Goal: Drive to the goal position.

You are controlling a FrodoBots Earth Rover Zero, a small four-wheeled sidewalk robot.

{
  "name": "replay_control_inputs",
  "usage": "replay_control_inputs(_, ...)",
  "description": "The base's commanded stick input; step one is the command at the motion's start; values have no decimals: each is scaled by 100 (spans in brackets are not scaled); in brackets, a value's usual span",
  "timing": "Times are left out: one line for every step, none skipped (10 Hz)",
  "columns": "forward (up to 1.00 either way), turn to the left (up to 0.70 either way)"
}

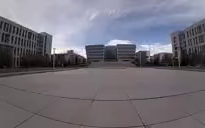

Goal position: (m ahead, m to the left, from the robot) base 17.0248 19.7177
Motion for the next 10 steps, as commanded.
replay_control_inputs(4,0)
replay_control_inputs(1,0)
replay_control_inputs(0,0)
replay_control_inputs(0,0)
replay_control_inputs(0,0)
replay_control_inputs(0,0)
replay_control_inputs(2,0)
replay_control_inputs(9,0)
replay_control_inputs(18,0)
replay_control_inputs(22,0)
